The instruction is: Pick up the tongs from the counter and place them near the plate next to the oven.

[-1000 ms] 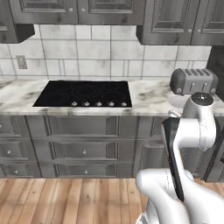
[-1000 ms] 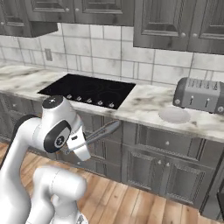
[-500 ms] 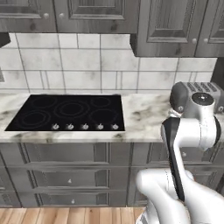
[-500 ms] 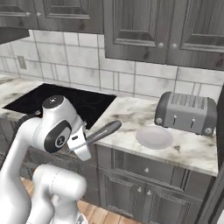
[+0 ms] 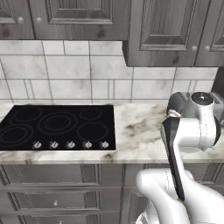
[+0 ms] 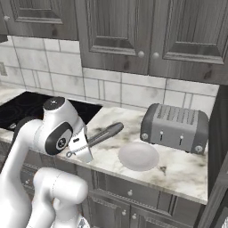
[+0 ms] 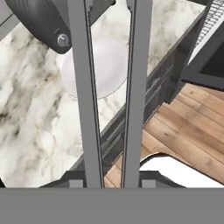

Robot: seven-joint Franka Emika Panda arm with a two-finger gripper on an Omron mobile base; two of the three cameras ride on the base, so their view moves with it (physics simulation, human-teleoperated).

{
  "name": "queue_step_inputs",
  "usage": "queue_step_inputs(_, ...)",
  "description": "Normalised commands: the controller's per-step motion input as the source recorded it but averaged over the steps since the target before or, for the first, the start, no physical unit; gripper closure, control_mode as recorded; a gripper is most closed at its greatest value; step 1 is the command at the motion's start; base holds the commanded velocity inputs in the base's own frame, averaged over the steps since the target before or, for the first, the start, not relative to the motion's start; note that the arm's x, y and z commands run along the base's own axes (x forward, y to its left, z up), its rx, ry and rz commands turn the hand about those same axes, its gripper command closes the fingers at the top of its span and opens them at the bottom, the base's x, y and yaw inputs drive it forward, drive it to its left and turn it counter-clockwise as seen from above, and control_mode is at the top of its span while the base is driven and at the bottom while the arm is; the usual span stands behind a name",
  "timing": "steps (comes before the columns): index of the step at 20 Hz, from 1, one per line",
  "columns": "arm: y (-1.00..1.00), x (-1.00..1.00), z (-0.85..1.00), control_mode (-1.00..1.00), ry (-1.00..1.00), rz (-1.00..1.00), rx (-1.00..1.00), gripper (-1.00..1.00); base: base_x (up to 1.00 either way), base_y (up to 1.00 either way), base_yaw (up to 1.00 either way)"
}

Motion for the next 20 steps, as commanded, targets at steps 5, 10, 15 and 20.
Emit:
queue_step_inputs(5,0.0,0.0,0.0,1.0,0.0,0.0,0.0,1.0,0.32,-0.38,-0.03)
queue_step_inputs(10,-0.14,0.36,0.0,-1.0,0.0,0.0,0.05,1.0,0.06,-0.03,-0.01)
queue_step_inputs(15,-0.02,0.55,-0.03,-1.0,0.0,0.0,0.03,1.0,0.0,0.0,0.0)
queue_step_inputs(20,0.1,0.76,-0.25,-1.0,0.1,0.03,-0.01,1.0,0.0,0.0,0.0)
